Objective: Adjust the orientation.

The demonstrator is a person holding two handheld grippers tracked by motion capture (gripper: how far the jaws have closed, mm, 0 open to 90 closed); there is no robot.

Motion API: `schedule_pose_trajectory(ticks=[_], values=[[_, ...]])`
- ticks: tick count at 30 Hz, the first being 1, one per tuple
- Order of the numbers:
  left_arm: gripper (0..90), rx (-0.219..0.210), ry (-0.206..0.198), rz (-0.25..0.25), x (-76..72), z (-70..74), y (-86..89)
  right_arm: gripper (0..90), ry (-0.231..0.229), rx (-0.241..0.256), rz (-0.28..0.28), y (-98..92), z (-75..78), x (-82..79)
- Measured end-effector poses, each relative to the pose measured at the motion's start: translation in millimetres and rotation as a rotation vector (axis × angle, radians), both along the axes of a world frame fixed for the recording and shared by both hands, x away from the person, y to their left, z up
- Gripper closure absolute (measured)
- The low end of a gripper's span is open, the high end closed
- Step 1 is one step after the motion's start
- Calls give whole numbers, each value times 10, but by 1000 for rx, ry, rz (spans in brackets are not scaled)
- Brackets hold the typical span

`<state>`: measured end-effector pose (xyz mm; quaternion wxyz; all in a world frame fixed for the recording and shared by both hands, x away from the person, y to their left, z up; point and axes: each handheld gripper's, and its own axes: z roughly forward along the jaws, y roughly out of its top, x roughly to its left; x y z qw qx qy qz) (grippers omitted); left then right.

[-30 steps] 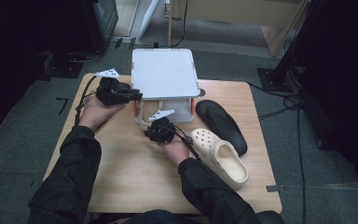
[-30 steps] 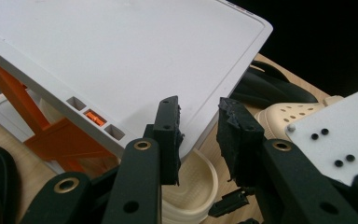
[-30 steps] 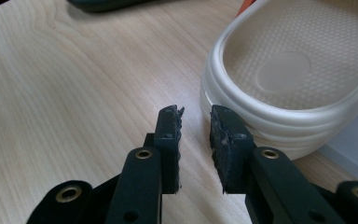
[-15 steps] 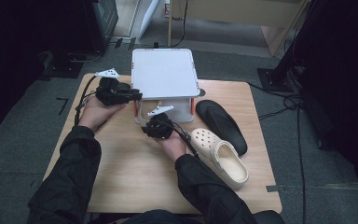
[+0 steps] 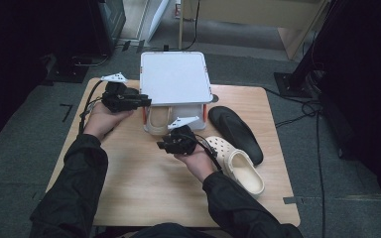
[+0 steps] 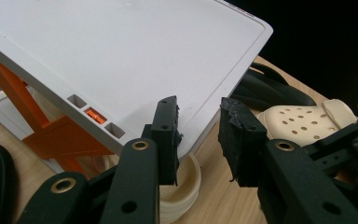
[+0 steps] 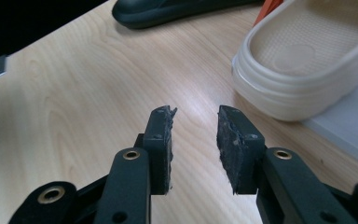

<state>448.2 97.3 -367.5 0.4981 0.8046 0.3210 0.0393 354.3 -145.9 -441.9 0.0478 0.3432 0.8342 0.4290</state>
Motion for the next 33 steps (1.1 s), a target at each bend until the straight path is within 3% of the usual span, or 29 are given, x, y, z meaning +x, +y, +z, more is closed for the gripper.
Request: schedule_pose_trajectory(ticks=[8, 14, 22, 33], values=[[643, 5, -7, 6, -22, 5, -13, 657, -13, 10, 8, -294, 161, -152], [640, 16, -9, 12, -31, 13, -20, 675, -15, 0, 5, -640, 293, -187], [639, 22, -11, 13, -32, 19, -27, 673, -6, 4, -28, -1052, 355, -183], [639, 36, -12, 4, -25, 31, -29, 654, -43, -6, -92, -1513, 363, -320]])
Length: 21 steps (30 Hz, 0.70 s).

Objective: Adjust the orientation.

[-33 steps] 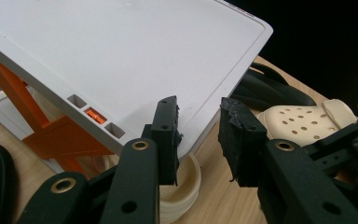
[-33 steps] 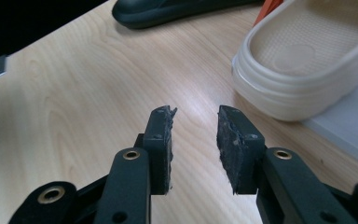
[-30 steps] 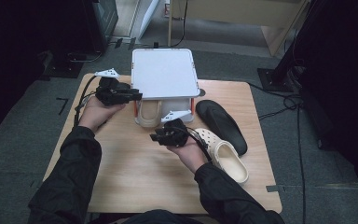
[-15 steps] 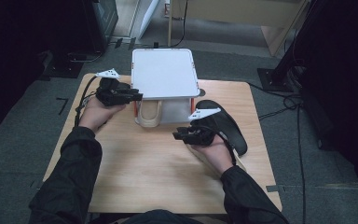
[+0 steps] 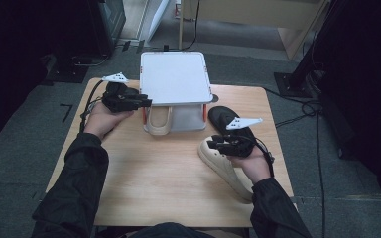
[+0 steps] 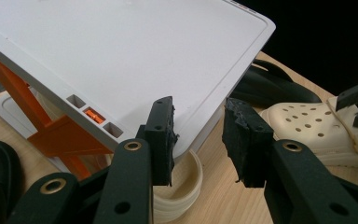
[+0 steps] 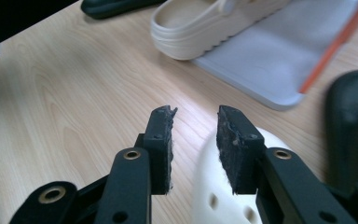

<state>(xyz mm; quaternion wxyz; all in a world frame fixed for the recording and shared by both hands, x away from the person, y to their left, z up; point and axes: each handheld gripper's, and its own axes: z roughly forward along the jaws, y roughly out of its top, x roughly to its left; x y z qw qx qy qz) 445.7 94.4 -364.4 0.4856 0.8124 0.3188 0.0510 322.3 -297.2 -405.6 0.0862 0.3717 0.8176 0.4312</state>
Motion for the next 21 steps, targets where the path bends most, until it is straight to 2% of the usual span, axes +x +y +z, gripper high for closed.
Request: schedule_pose_trajectory(ticks=[7, 14, 21], values=[[634, -1, 0, -4, 3, 0, 7, 627, -9, -9, -75, -352, 1, -100], [618, -17, 15, -15, 20, 6, 43, 603, -7, -29, -108, -595, -49, -218], [613, -31, 21, -17, 41, 1, 71, 569, -6, -24, -113, -734, -189, -326]])
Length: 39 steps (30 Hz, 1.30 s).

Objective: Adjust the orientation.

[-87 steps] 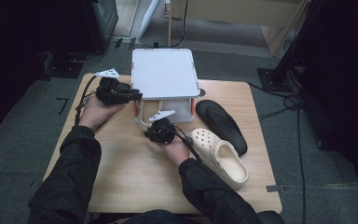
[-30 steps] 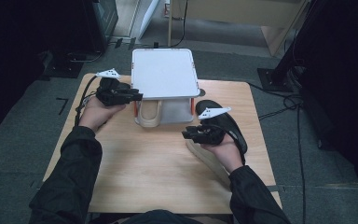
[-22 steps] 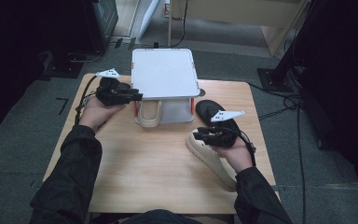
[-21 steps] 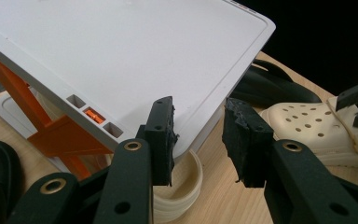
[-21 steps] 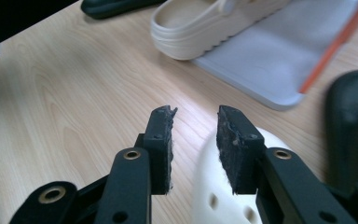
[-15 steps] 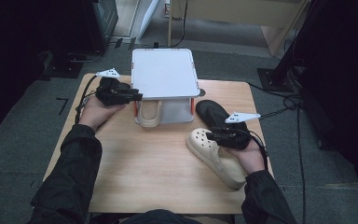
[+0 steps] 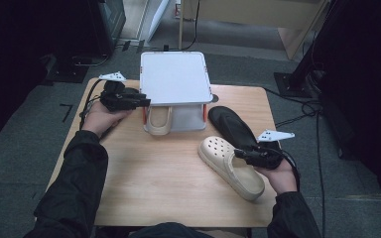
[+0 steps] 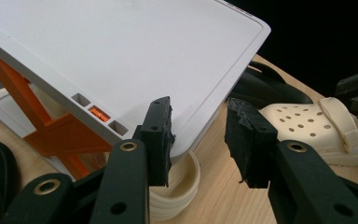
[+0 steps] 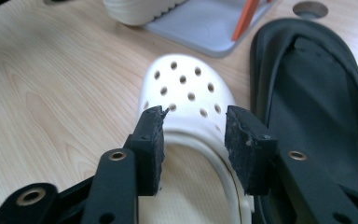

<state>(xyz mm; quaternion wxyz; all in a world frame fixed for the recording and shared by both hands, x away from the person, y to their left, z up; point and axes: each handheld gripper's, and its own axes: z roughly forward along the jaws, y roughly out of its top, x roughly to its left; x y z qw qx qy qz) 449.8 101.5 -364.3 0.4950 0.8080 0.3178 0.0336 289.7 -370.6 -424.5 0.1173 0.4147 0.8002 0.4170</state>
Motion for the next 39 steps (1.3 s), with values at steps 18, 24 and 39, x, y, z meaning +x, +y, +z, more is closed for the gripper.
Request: schedule_pose_trajectory(ticks=[18, 24, 39], values=[[606, -4, -4, -7, 11, -21, -30, 526, 24, -79, 13, -33, -359, 102], [607, -6, -4, -8, 13, -22, -27, 634, 46, -44, -37, -50, -370, 147], [607, -11, -1, -9, 17, -26, -26, 748, 27, -56, -58, 338, -203, 140]])
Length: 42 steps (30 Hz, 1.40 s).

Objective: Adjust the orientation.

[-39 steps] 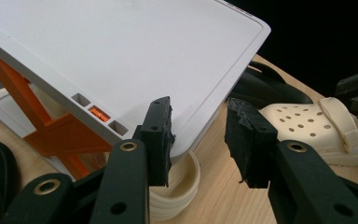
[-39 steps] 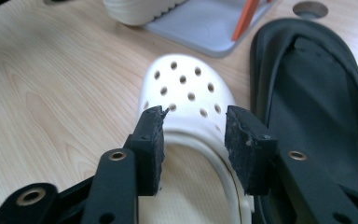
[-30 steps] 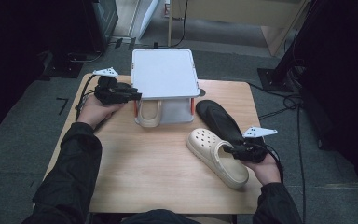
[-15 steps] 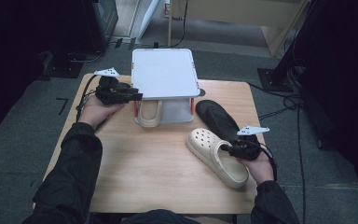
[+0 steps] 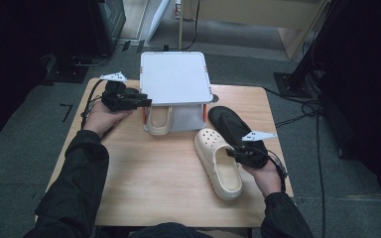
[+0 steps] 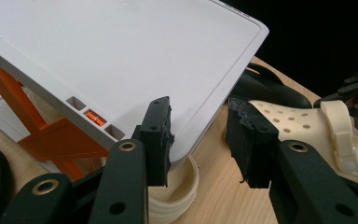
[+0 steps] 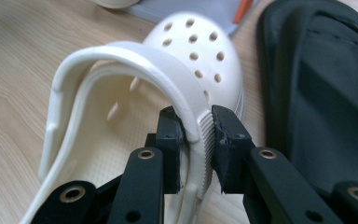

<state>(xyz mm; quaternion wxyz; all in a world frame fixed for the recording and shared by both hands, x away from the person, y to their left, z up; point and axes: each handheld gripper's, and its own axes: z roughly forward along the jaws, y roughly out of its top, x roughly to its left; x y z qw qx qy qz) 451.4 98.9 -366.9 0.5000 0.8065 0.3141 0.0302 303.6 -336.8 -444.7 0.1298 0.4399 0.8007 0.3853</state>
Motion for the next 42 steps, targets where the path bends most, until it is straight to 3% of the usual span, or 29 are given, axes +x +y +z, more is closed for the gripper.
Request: schedule_pose_trajectory(ticks=[3, 13, 17, 21, 24, 27, 33, 42], values=[[607, 1, 0, -1, 0, 0, 1, 753, -14, -3, -6, 115, 30, -12], [608, 0, 0, 0, 0, 0, 0, 758, 14, 58, -4, 309, 31, -45], [607, 1, 0, 0, -1, 0, 0, 746, 17, 52, 0, 337, -1, -75], [607, 0, 0, 0, 0, -1, 1, 725, 50, 77, 14, 342, -47, -91], [607, -2, 0, 0, 0, -1, 0, 704, 46, 87, 18, 324, -53, -83], [607, -3, 0, 1, 0, -3, 0, 608, 27, 108, 32, 301, -69, -58], [608, -4, 2, -2, 5, -5, 4, 555, 6, 72, 49, 356, -114, 9], [608, -3, 1, 2, 3, -5, -2, 506, -42, 21, 11, 479, -171, 64]])
